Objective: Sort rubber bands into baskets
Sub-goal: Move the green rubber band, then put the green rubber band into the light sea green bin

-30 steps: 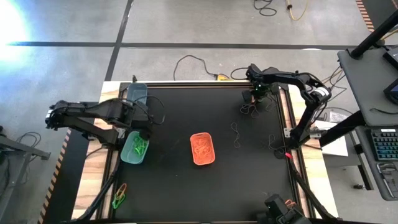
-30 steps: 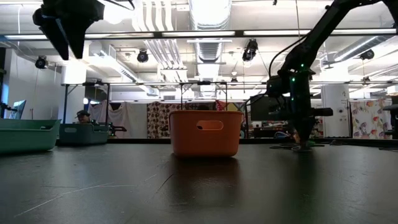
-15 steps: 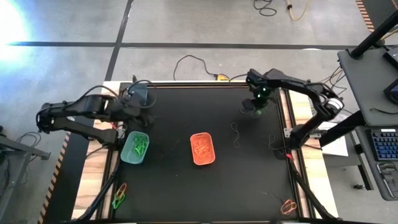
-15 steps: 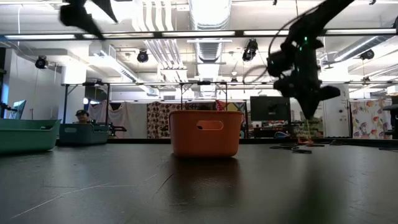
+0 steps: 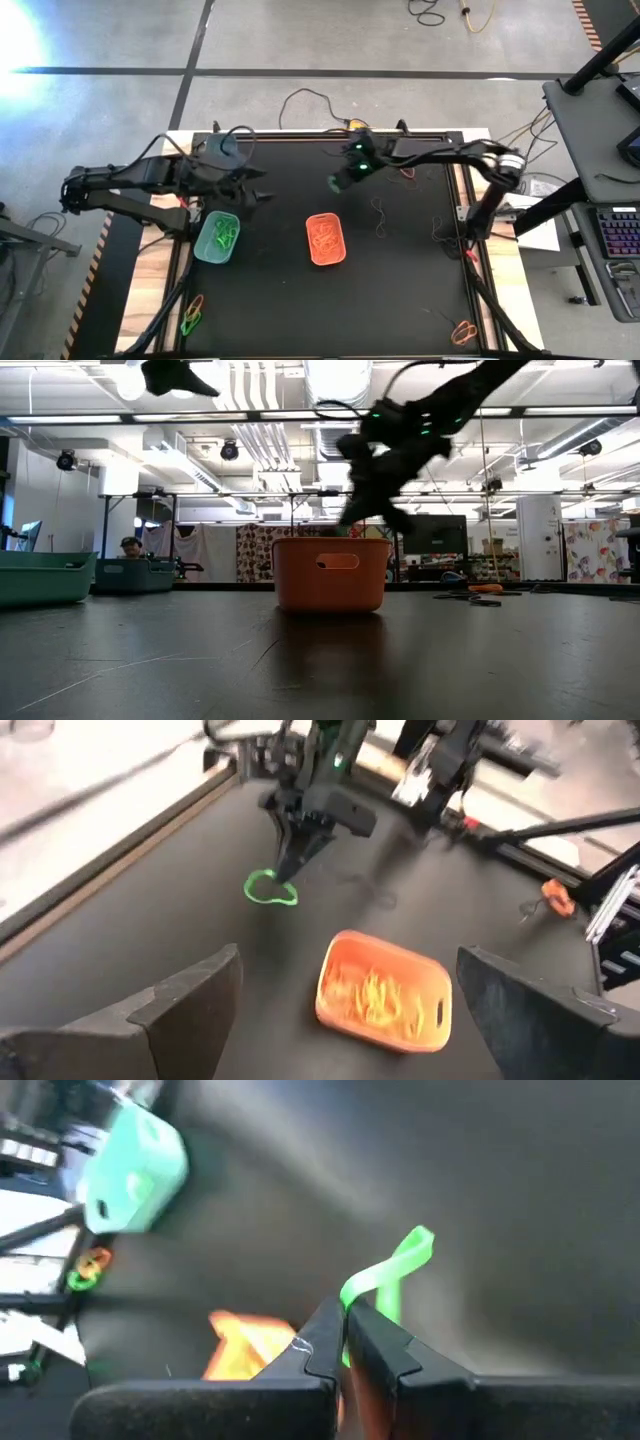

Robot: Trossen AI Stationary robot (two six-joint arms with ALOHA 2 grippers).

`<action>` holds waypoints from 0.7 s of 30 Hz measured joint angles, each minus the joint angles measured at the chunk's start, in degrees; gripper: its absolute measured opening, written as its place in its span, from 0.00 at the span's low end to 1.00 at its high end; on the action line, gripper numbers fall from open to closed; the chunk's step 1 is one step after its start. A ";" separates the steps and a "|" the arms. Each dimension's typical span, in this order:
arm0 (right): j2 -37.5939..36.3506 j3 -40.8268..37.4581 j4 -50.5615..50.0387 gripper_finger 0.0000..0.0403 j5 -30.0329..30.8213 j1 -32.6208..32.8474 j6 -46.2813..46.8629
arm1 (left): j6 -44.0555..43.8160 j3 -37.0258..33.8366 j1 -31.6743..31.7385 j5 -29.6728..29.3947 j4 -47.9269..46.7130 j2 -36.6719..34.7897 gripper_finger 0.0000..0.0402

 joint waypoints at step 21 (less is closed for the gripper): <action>22.29 19.79 -1.90 0.31 4.25 7.07 -6.49 | -18.29 -15.74 0.63 -5.88 -3.51 2.88 0.87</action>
